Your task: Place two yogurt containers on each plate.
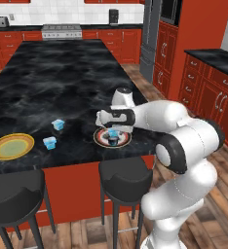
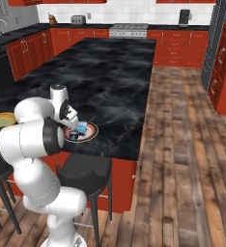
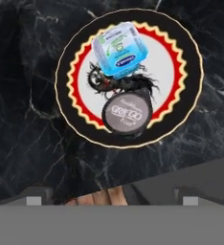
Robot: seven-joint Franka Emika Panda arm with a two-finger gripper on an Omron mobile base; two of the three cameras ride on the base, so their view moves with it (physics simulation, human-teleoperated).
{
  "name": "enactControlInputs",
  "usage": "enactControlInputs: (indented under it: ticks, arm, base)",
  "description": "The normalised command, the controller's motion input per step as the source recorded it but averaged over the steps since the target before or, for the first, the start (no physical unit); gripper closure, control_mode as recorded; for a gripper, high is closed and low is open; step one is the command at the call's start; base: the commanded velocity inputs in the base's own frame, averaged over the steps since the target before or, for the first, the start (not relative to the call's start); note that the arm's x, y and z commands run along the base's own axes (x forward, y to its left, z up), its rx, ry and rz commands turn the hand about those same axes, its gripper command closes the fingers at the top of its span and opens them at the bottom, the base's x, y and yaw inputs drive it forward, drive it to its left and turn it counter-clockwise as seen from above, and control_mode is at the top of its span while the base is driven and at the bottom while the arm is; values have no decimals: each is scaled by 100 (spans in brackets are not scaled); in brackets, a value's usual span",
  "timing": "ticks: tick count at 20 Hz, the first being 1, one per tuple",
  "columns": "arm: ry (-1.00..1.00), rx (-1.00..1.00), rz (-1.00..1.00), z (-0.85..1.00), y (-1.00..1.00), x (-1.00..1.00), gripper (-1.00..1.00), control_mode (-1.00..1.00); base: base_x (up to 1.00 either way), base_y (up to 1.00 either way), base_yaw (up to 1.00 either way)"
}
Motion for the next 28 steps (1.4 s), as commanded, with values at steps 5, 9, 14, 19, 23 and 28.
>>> enactControlInputs:
  ticks: [5, 9, 14, 19, 23, 28]
  arm:
    - [-2, 1, 1, 9, -7, -74, -100, -100]
    - [-7, 0, 9, 16, -7, -77, -100, -100]
    - [-14, 0, 17, 12, 9, -48, -100, -100]
    - [0, 0, 0, 0, 0, 0, -100, 100]
    - [0, 0, 0, 0, 0, 0, -100, 100]
    - [0, 0, 0, 0, 0, 0, -100, 100]
  base:
    - [0, 0, 0]
    - [0, 0, 0]
    - [0, 0, 0]
    - [-30, 100, 14]
    - [1, 100, -4]
    - [3, 97, -26]
